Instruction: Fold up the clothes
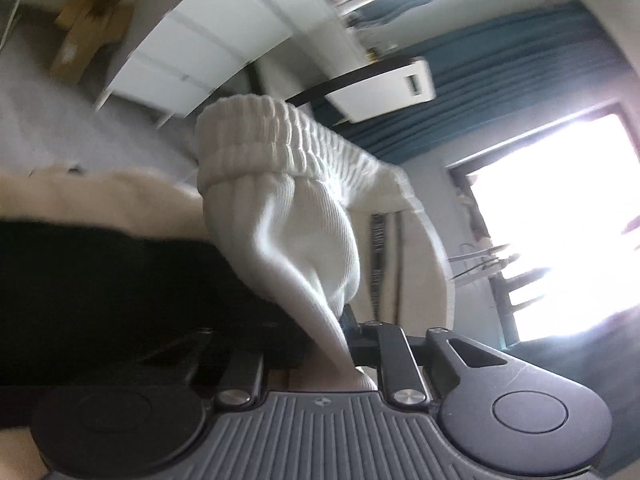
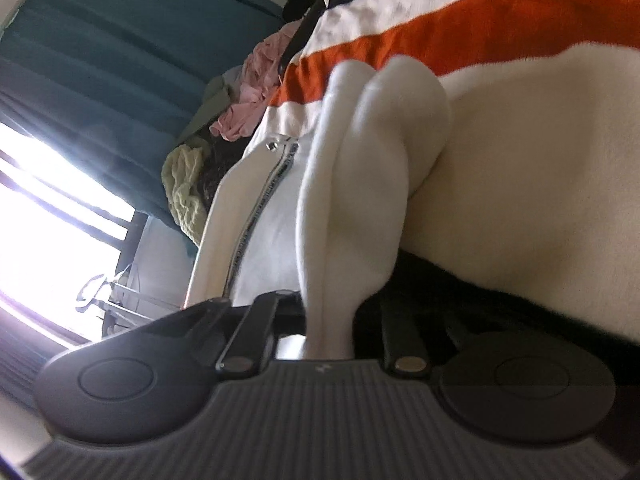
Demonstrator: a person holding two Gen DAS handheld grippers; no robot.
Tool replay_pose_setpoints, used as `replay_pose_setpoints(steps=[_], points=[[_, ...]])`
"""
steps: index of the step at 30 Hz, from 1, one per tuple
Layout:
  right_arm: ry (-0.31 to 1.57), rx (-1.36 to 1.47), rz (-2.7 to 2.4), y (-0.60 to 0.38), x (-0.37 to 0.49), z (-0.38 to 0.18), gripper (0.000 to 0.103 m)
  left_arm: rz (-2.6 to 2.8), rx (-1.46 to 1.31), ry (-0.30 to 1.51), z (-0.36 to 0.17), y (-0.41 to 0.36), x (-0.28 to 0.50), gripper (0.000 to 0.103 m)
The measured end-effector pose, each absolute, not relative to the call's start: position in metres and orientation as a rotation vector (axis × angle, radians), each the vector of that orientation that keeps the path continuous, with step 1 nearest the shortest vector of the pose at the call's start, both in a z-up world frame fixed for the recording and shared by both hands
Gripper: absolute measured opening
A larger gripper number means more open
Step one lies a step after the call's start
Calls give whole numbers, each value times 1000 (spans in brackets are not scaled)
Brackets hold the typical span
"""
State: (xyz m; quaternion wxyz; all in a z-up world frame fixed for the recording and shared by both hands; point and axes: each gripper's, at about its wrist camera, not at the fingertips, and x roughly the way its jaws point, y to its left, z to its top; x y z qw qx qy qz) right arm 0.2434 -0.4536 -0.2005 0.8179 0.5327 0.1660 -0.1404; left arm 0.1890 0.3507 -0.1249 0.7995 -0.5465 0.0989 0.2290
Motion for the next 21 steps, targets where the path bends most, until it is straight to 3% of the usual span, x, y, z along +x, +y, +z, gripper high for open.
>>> replay_pose_setpoints(steps=[13,21], points=[[349,1168,-328,-473,129,-144,13,390,-1245,206,-86,334,111,13],[475,1247,-339,-489,58,-157,13,455,-1211,325,-80,338,61,13]])
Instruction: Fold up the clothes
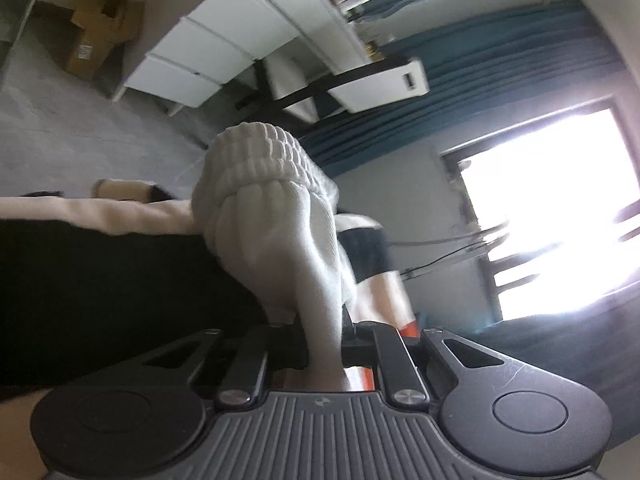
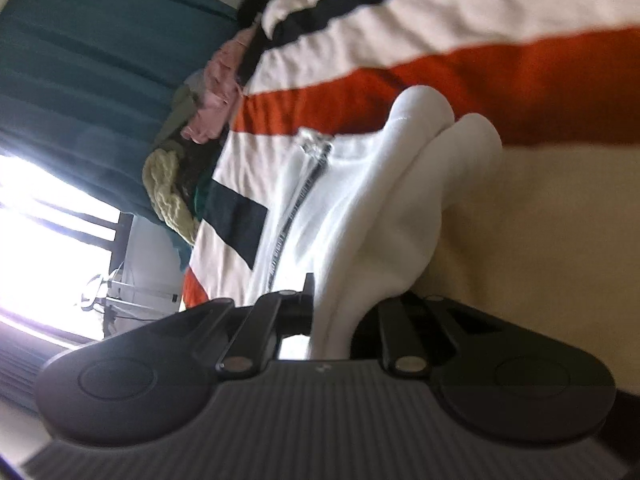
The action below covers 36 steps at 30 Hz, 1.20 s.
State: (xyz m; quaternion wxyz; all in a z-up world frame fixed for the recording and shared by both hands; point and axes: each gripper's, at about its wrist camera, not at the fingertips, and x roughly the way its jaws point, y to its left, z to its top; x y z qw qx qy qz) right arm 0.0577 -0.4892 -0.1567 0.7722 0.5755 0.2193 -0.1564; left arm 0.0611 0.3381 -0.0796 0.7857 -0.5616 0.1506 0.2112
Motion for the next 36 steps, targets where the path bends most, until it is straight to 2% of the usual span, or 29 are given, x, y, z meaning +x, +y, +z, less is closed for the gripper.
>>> replay_pose_setpoints(steps=[9,11,12,13,15,16,20,22,24,28,35,36], points=[[479,1343,-255,-495,54,-180,18,515,-1129,452,-76,335,36,18],[483,1331,-246,-493,58,-179,26,519,-1100,460,-71,329,30,20],[482,1333,-238,-492,60,-180,39,516,-1078,464,-67,325,27,22],[478,1339,-228,-491,61,-180,54,508,-1059,469,-63,320,27,27],[461,1367,-208,-489,64,-185,67,504,-1021,485,-56,313,25,41],[458,1378,-204,-488,66,-188,67,506,-1002,495,-53,310,23,47],[421,1411,-215,-488,66,-195,67,547,-899,505,-36,296,20,58],[381,1431,-226,-491,64,-198,67,558,-851,481,-26,288,18,68],[328,1449,-244,-494,61,-201,67,562,-800,453,-15,279,16,73],[255,1470,-264,-499,58,-208,67,507,-689,428,-1,258,23,74],[239,1448,-264,-503,67,-211,67,343,-490,435,12,210,49,76],[241,1448,-267,-504,68,-212,66,322,-466,437,11,203,53,78]])
